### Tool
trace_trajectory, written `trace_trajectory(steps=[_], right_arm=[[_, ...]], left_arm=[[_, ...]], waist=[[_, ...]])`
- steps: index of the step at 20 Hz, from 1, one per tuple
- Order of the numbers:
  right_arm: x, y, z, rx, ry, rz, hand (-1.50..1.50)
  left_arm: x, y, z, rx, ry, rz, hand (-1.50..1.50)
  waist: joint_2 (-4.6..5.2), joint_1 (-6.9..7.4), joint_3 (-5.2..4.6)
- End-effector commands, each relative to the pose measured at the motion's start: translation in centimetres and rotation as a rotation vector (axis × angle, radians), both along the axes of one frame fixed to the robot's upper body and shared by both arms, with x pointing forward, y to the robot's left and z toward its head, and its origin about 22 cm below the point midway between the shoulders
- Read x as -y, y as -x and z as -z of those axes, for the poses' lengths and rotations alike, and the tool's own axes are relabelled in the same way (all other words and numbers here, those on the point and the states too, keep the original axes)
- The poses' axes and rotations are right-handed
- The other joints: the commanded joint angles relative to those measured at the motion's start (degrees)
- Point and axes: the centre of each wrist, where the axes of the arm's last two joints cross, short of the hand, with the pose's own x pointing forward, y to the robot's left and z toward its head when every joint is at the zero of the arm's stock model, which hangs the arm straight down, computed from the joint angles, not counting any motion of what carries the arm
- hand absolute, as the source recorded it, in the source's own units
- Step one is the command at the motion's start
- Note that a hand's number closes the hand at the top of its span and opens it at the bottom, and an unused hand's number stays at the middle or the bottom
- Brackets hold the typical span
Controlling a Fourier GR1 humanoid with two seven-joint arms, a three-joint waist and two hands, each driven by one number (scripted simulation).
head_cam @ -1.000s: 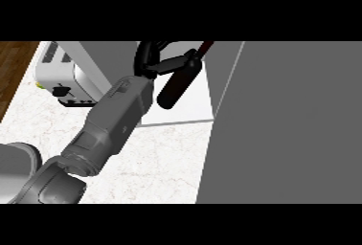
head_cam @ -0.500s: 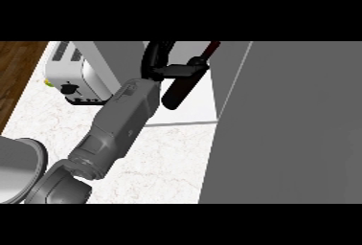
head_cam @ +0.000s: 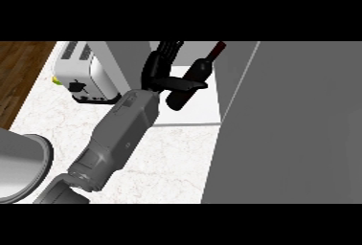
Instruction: Pick up the wine, place it into the cabinet and close the cabinet
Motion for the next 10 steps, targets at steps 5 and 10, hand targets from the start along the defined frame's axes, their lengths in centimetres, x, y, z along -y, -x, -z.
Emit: trace_trajectory(steps=[5, 10], right_arm=[[0.7, 2.8, -4.3, -0.009, -0.106, -0.032, -1.5], [0.3, 2.6, -3.9, -0.023, -0.123, -0.003, -1.5]], left_arm=[[-0.5, 3.5, 3.3, -0.037, 0.055, 0.078, -1.5], [-0.7, 6.7, 5.1, -0.051, 0.083, 0.077, -1.5]], waist=[[-0.57, 1.65, 0.07], [-0.35, 2.46, -0.02]])
